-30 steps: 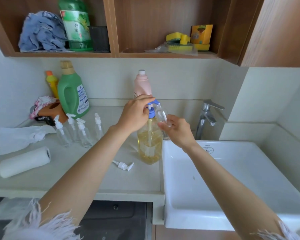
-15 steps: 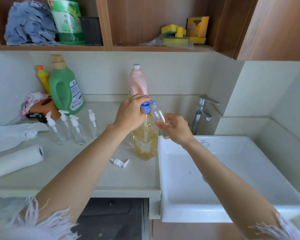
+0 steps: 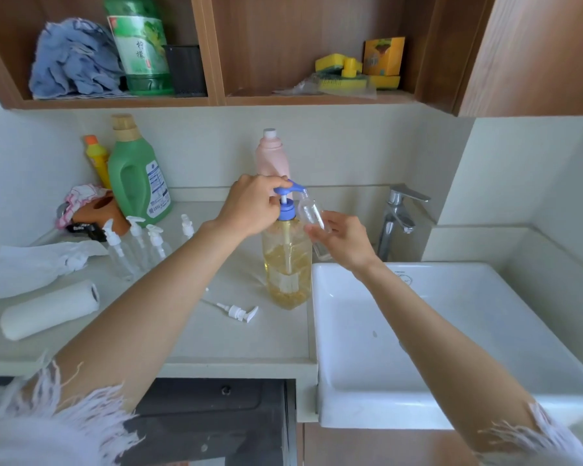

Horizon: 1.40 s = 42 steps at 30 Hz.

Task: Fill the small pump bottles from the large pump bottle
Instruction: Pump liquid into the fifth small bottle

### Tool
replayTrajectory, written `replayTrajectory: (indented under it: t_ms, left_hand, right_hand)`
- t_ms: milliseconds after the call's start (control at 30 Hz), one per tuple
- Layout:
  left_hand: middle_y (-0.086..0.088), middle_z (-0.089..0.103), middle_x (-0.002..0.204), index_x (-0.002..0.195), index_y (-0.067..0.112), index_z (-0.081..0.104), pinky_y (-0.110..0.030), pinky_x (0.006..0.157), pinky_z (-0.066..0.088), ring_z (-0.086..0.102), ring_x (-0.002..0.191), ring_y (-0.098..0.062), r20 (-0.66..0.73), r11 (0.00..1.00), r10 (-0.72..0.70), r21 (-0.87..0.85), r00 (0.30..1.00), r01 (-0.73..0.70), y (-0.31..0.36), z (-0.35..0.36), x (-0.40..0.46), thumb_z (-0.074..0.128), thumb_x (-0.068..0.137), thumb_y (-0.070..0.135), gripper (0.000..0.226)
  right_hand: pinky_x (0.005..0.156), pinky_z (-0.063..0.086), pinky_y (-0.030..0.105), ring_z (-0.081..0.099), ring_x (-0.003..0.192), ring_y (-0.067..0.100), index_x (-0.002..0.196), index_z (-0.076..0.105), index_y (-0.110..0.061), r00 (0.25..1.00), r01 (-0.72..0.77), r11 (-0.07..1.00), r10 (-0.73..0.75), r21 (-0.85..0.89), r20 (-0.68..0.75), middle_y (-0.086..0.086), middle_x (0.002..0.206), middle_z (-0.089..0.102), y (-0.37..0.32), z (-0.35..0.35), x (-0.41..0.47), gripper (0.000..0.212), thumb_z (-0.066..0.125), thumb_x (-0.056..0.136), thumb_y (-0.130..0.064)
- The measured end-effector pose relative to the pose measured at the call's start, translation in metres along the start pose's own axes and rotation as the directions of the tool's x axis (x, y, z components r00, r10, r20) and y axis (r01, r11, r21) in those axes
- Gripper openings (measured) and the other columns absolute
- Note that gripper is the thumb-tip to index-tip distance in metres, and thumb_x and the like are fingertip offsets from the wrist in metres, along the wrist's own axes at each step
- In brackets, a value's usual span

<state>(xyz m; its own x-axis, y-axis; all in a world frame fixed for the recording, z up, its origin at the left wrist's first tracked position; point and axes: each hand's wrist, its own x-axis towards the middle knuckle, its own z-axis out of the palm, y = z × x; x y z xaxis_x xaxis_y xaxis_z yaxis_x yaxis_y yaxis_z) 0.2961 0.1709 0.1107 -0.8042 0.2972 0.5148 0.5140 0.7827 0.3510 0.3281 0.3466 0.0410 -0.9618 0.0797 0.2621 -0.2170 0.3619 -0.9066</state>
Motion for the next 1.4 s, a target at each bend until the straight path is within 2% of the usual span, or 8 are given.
replayTrajectory:
  t_ms: [133,233,433,667,833,1033,1133,1400]
  left_hand:
    - [-0.002,0.068,0.120,0.115,0.014,0.069,-0.027,0.088,0.045,0.062,0.099,-0.034,-0.011,0.999,-0.011,-0.037,1.000,0.010,-0.004,0.011,-0.003,0.049,0.078,-0.003,0.046]
    - [-0.002,0.068,0.119,0.114,0.014,0.069,-0.028,0.089,0.044,0.063,0.104,-0.033,0.012,0.999,0.015,-0.029,1.000,-0.015,-0.005,0.012,-0.007,0.046,0.072,0.001,0.050]
    - [-0.006,0.069,0.115,0.117,0.018,0.068,-0.028,0.087,0.041,0.058,0.104,-0.033,0.102,0.999,-0.003,0.055,0.995,-0.003,-0.001,-0.002,0.005,0.056,0.079,0.005,0.042]
    - [-0.004,0.068,0.120,0.115,0.015,0.070,-0.030,0.095,0.042,0.058,0.112,-0.030,0.071,0.999,0.035,0.027,0.997,-0.037,-0.001,-0.006,0.011,0.048,0.081,-0.002,0.044]
    - [-0.003,0.065,0.124,0.116,0.011,0.068,-0.028,0.094,0.043,0.062,0.106,-0.029,-0.020,0.997,0.074,0.017,0.997,-0.073,-0.006,0.005,0.000,0.044,0.076,0.000,0.048]
    - [-0.002,0.068,0.118,0.111,0.010,0.069,-0.027,0.088,0.046,0.064,0.106,-0.026,-0.074,0.996,0.078,-0.047,0.994,-0.081,-0.009,0.022,-0.015,0.038,0.061,0.005,0.059]
    - [-0.002,0.067,0.120,0.114,0.010,0.068,-0.027,0.090,0.044,0.063,0.109,-0.026,-0.048,0.996,0.073,-0.038,0.996,-0.075,-0.007,0.019,-0.016,0.045,0.065,-0.002,0.056]
    - [-0.001,0.067,0.119,0.114,0.014,0.068,-0.029,0.088,0.042,0.060,0.108,-0.028,0.065,0.995,0.088,0.044,0.994,-0.091,-0.002,-0.005,0.009,0.053,0.076,0.011,0.041]
  right_hand:
    - [0.066,0.045,0.033,0.053,0.065,0.020,0.079,0.066,-0.019,1.000,0.003,0.997,-0.004,-0.073,-0.013,0.003,0.070,0.061,0.007,-0.004,0.004,0.018,0.072,0.083,-0.035]
    - [0.082,0.051,0.038,0.062,0.083,0.027,0.095,0.071,-0.018,1.000,0.012,0.989,-0.013,-0.147,-0.009,0.011,0.087,0.070,0.008,-0.008,0.003,0.022,0.071,0.084,-0.036]
    - [0.064,0.038,0.027,0.045,0.066,0.014,0.088,0.067,-0.007,0.999,-0.043,0.992,0.046,-0.122,0.018,0.001,0.069,0.053,-0.004,-0.016,0.000,0.030,0.071,0.082,-0.036]
    - [0.089,0.052,0.043,0.064,0.094,0.028,0.093,0.073,-0.017,0.998,-0.024,0.996,0.018,-0.091,-0.063,0.010,0.095,0.071,-0.013,-0.016,0.000,0.021,0.076,0.078,-0.033]
    - [0.089,0.052,0.037,0.066,0.094,0.020,0.099,0.073,-0.024,0.996,-0.017,0.994,0.007,-0.107,-0.090,-0.001,0.095,0.074,-0.009,-0.012,0.004,0.025,0.078,0.077,-0.034]
    - [0.062,0.041,0.016,0.057,0.070,0.008,0.099,0.072,-0.024,0.997,0.004,0.981,-0.020,-0.192,-0.077,-0.013,0.074,0.066,0.002,-0.014,0.005,0.024,0.077,0.078,-0.034]
    - [0.063,0.041,0.010,0.060,0.075,0.007,0.101,0.072,-0.025,0.996,-0.004,0.987,-0.010,-0.160,-0.085,-0.011,0.083,0.070,0.003,-0.014,0.005,0.026,0.078,0.077,-0.033]
    - [0.094,0.051,0.027,0.065,0.101,0.011,0.112,0.070,-0.019,0.997,-0.054,0.999,0.053,-0.008,-0.058,-0.003,0.106,0.070,0.001,-0.010,0.013,0.044,0.083,0.072,-0.031]
